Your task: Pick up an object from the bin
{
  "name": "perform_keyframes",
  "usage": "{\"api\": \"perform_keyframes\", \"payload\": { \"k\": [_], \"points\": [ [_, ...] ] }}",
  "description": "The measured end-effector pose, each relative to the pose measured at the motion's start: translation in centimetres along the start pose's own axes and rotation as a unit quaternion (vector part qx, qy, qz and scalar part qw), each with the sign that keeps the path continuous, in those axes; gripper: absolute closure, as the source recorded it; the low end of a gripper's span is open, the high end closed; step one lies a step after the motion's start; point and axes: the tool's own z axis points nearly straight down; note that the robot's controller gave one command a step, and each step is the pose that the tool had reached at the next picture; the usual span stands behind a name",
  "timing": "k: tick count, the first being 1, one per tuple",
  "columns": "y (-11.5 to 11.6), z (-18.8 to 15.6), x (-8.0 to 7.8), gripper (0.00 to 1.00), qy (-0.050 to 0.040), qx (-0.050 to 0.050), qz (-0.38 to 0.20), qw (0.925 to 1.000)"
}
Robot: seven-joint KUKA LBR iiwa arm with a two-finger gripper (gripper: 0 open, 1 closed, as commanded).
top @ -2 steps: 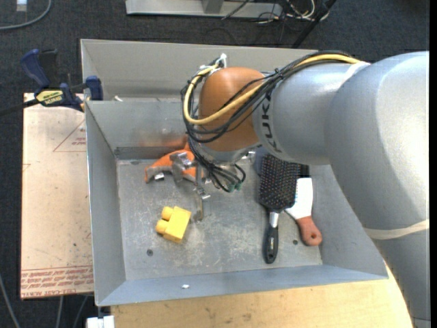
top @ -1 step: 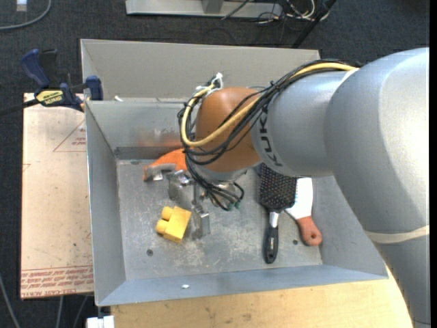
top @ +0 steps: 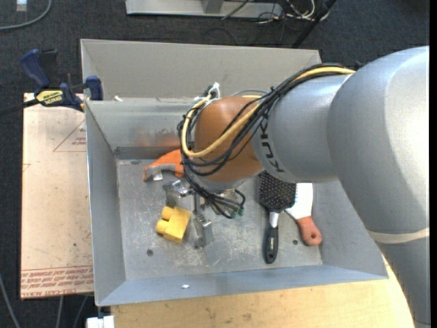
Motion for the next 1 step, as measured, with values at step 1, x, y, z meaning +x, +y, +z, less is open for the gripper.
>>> {"api": "perform_keyframes", "payload": {
  "k": [1],
  "points": [
    [3.20,0.28,-2.41,1.00,-0.0026,-0.001,-0.026,0.9997]
  ]
}}
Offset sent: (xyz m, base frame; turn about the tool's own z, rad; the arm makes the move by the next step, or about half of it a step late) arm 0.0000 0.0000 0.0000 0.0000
